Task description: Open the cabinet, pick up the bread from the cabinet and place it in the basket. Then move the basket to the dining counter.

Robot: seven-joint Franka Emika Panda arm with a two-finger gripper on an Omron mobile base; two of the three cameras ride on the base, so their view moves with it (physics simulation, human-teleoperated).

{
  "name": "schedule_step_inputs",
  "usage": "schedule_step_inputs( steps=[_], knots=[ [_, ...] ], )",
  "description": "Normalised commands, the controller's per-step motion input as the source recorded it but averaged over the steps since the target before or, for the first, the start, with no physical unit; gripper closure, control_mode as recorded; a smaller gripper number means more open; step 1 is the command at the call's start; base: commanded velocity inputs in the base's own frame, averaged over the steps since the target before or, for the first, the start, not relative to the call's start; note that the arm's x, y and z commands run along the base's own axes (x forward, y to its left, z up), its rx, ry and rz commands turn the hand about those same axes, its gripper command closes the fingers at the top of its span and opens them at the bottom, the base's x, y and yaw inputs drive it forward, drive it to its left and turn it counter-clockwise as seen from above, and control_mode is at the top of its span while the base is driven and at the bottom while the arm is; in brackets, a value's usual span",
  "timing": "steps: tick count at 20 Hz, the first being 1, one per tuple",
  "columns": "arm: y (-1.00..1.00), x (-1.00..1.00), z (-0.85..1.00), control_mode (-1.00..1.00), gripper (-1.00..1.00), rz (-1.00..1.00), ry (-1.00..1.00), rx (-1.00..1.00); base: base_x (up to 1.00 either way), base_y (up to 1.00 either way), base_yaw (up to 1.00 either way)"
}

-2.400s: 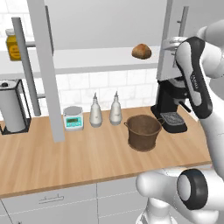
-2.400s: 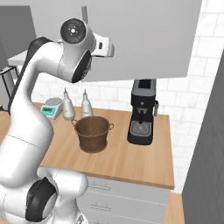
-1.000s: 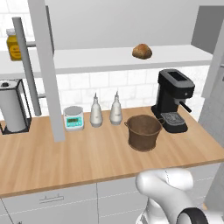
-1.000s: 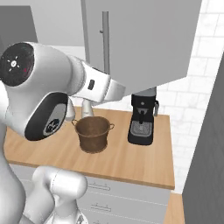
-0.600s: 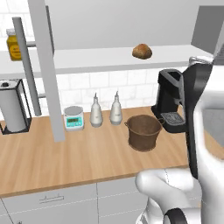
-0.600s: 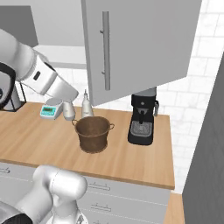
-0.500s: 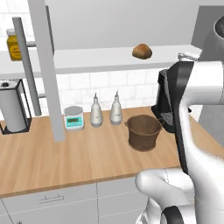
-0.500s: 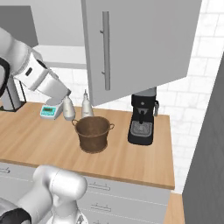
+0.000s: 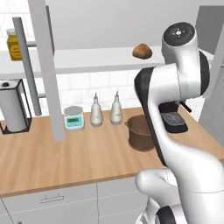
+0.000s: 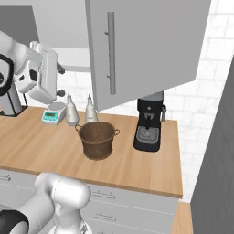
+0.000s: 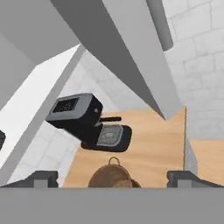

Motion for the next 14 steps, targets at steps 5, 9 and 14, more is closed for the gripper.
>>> schedule_step_inputs(
  steps=[5,9,14],
  knots=[
    [0.00,0.37,-0.11,-1.00,-1.00,-0.64,-0.50,0.33,0.00,0.00,0.00],
    [0.00,0.25,0.08,-1.00,-1.00,-0.72,-0.24,0.27,0.00,0.00,0.00],
    [-0.16,0.13,0.00,-1.00,-1.00,-0.66,-0.23,0.19,0.00,0.00,0.00]
  ],
)
